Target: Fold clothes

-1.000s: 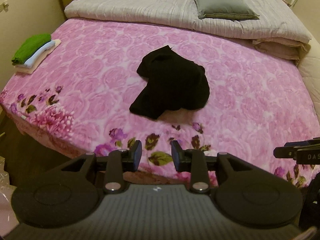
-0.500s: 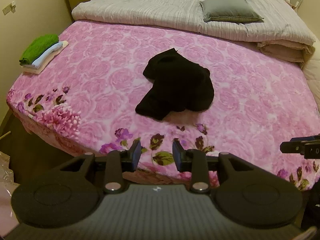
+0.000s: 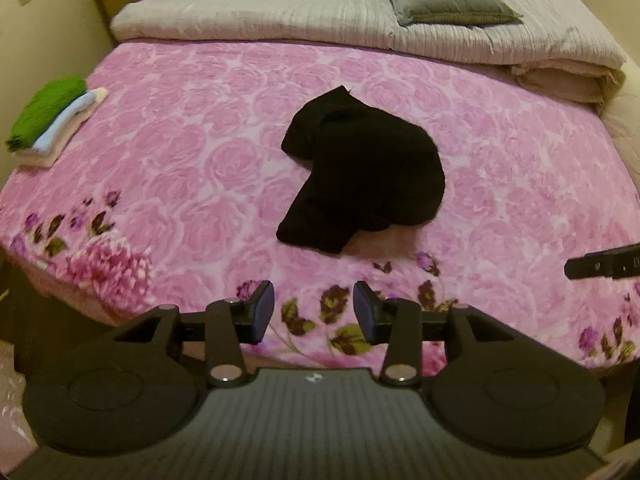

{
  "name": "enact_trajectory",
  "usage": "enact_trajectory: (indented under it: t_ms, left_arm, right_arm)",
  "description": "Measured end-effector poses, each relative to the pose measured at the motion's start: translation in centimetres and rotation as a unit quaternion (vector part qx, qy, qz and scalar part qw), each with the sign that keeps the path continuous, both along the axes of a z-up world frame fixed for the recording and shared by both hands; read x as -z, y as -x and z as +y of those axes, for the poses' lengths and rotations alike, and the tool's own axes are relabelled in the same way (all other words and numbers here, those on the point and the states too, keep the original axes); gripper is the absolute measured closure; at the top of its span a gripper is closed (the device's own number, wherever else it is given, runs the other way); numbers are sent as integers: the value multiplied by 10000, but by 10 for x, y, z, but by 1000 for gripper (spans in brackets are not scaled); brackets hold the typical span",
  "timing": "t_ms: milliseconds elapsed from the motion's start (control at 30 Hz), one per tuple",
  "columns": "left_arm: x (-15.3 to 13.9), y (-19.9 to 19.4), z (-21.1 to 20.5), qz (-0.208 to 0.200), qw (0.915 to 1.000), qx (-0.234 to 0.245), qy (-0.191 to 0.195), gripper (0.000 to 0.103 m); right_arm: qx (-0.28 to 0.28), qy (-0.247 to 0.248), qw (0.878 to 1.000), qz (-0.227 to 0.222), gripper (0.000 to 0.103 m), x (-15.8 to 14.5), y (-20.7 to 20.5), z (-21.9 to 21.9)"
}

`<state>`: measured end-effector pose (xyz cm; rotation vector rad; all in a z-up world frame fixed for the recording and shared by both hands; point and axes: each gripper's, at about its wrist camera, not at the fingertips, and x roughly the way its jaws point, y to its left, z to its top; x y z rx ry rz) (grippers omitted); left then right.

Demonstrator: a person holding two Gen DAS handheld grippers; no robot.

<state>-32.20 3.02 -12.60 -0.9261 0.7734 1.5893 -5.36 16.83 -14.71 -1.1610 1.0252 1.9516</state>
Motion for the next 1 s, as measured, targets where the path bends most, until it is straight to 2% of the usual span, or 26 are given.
enact_trajectory:
  t_ms: [267,500,700,1000]
  left_arm:
    - [31,63,59,-354,9946,919,314,61]
    - [62,76,96,-547,9848,1572,503,59]
    - [82,66,110,-565,9781,1922,560,58]
    - [97,34,126,-513,9810,1785,562,57]
  right_arm:
    - [1123,294,9931,-163,61,29,33,30]
    - [1954,434,9794,-253,61,50,41,30]
    - [2143,606,9740,-410,61,66,42,33]
    - [1965,661,9776,-358,61,84,30,68]
